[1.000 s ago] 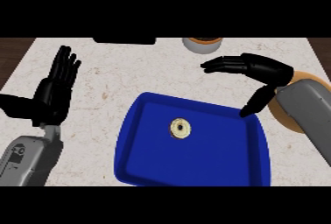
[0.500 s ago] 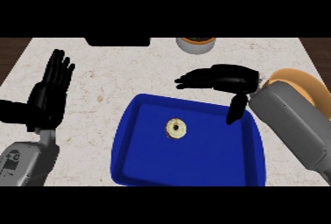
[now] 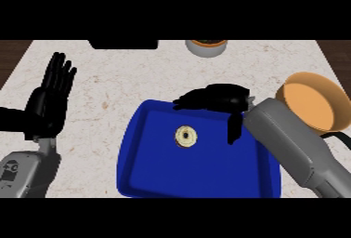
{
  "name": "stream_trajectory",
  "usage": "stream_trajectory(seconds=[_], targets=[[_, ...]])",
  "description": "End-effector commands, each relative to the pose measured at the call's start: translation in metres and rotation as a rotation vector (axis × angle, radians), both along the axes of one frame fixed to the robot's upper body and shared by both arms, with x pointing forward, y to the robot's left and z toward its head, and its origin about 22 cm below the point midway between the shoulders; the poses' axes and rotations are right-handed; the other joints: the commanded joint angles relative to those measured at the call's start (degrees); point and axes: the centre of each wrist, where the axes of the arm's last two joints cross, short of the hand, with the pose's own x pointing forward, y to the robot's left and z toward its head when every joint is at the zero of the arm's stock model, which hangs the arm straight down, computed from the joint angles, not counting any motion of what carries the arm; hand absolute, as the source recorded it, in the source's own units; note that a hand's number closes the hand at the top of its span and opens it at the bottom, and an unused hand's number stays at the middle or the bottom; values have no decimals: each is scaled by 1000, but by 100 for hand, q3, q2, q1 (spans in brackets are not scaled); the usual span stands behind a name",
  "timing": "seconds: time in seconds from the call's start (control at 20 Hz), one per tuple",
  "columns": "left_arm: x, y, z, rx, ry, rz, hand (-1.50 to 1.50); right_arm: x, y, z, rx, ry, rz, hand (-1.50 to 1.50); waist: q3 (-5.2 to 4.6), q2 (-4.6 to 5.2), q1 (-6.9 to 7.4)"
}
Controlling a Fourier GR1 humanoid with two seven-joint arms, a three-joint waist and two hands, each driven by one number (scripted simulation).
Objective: Pick the cupcake from the tray and place it in the pot
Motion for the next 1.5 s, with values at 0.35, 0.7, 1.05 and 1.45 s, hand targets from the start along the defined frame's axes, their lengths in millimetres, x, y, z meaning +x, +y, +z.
stream_trajectory(seconds=[0.35, 0.7, 1.05, 1.45], targets=[[1, -6, -10, 0, 9, 7, 0, -11, 13, -27, 53, -18, 43, -150, 1, -3, -10], [3, 3, 9, -21, 7, 0, 0, -25, 27, -42, -33, -88, -30, -150, 1, -7, -19], [8, 2, 13, -4, 15, 12, 0, -25, 55, -64, -25, -69, -35, -150, 2, 0, 0], [-5, -4, 4, 2, 16, -10, 0, -21, 56, -92, -8, -51, -2, -150, 2, 3, 21]])
